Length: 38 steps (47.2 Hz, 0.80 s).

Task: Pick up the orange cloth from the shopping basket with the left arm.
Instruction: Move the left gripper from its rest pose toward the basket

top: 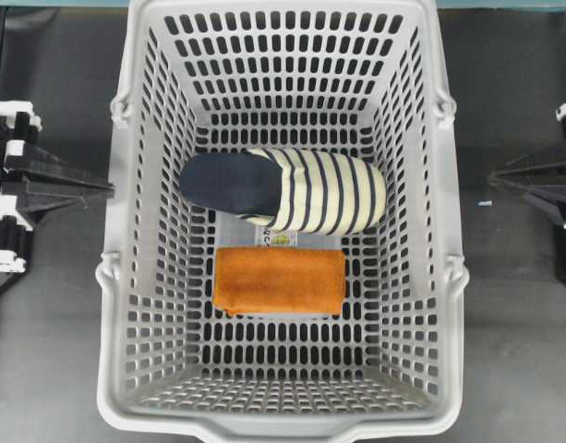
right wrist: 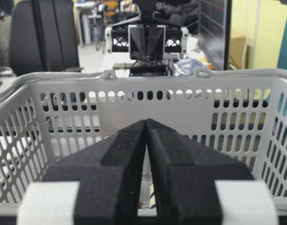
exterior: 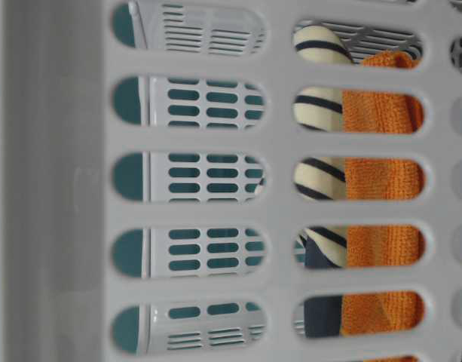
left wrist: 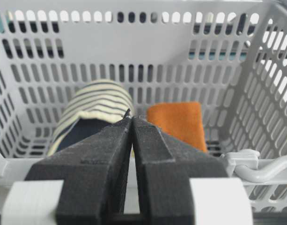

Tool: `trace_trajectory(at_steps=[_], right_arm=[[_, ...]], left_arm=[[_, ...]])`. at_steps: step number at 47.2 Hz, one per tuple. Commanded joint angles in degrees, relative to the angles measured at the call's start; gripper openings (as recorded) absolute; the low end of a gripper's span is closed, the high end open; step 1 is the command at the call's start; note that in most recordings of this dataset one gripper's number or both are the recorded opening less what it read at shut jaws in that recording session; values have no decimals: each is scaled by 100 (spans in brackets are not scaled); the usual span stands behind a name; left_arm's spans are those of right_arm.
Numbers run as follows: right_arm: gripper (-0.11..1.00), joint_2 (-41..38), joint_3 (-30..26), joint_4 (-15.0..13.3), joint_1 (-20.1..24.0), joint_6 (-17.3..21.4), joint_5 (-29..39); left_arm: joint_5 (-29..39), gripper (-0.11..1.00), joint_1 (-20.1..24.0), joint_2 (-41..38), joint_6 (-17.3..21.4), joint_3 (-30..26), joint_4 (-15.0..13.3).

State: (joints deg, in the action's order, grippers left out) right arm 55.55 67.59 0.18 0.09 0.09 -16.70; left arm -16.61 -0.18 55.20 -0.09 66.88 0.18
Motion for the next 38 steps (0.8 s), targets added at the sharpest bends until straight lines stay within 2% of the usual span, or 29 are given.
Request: trace_trajectory(at_steps=[1,5,12,20,38], right_arm=[[0,-53,-79,9,0,44,-44],[0,-35,-70,62,0,44,-9],[0,-26,-70,62,-26,53,141],[0,26,-70,70,-176,70,694],[0,387,-53,70,-378,141,1723]], left_arm=[[325,6,-9,-62,-167,-457,229],[809,0,0,-220,-281,-817,229],[1837,0,-62,-615,-316,-1617,229],[2971,0,-272,-1266,-272,-2610,229],[5212,0,-571,-3393,-229,-4781,237]])
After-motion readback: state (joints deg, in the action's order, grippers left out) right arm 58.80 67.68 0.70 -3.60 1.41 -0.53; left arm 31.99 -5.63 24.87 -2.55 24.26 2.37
